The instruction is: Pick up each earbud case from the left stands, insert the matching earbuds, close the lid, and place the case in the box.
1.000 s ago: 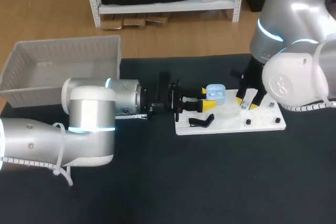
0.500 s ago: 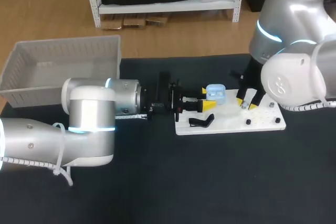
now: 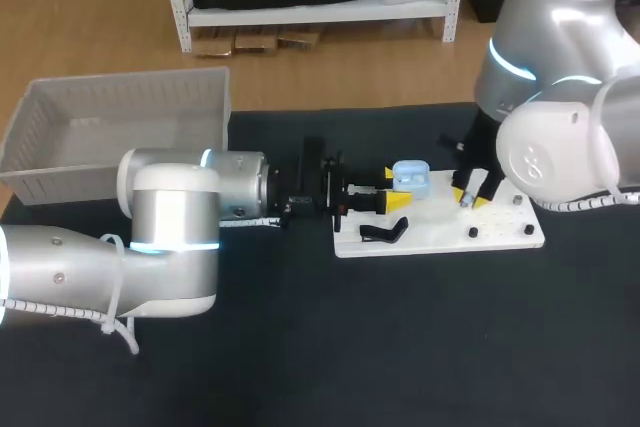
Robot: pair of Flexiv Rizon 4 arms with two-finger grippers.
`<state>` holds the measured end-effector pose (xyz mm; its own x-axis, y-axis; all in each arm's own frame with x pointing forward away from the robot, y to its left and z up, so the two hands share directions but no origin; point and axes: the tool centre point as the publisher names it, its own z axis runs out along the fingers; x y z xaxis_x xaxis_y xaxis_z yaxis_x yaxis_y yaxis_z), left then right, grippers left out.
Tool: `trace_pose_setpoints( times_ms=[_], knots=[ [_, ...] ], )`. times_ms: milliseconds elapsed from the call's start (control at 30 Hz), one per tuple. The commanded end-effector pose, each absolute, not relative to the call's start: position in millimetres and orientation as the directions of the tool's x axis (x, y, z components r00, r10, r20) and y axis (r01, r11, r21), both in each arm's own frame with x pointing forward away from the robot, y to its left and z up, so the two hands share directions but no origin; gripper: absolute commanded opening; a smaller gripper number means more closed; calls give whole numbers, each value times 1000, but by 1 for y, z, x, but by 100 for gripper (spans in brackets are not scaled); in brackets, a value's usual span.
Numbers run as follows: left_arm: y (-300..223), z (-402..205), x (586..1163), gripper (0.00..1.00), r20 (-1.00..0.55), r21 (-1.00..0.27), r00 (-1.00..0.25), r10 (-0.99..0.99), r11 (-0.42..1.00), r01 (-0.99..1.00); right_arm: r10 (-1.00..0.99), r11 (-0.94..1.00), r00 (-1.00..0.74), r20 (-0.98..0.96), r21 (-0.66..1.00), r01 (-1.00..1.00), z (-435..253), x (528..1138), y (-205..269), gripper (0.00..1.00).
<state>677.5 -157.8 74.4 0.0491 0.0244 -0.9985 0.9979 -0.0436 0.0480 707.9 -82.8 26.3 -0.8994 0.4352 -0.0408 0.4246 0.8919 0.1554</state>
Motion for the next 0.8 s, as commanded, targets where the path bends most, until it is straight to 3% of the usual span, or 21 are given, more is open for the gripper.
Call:
trace_pose_setpoints(
  times_ms=[33,800],
  knots=[
    [-158,74,679,0,-999,48,49,23,-45,998,434,893,-900,-41,153,424,26,709,-82,0],
    [-158,74,679,0,-999,48,49,23,-45,998,417,896,-906,-78,206,394,96,691,-96,0]
  ],
)
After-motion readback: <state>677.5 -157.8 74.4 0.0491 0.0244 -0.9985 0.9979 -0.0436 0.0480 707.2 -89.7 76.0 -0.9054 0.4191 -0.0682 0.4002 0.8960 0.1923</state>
